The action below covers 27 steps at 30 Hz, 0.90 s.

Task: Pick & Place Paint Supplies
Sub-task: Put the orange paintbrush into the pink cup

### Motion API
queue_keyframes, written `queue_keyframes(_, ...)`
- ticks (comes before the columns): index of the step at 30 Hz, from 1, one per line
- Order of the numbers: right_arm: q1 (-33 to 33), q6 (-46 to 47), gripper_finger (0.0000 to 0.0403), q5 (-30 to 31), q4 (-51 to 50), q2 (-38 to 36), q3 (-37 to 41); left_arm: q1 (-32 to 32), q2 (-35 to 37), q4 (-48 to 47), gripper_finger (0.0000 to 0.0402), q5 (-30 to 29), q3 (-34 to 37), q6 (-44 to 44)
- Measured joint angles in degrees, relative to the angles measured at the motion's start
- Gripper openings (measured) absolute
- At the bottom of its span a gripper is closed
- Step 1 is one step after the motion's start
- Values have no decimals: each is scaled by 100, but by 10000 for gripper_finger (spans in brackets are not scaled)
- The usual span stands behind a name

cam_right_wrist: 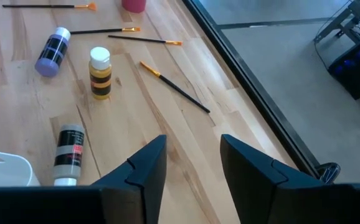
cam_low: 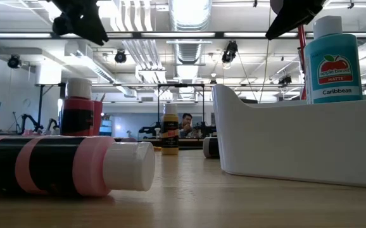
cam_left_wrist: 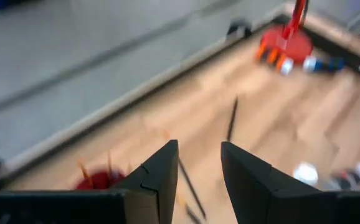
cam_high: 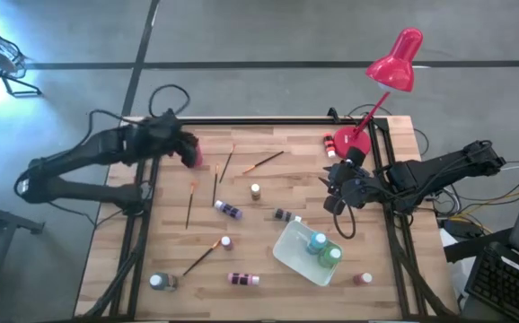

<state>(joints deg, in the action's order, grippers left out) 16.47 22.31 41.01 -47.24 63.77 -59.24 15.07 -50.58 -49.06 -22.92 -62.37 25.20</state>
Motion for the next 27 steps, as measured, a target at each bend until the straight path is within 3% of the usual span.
queue_keyframes(8,0,-2,124,-9,-3,0,0,-902,-793,-731,126,229,-192,974)
queue_keyframes(15,0,-13,109,-35,-3,0,0,-1337,-1346,-718,126,685,-188,75)
queue_keyframes(27,0,5,90,-55,0,0,0,-1377,-2508,138,126,1033,-266,-1474)
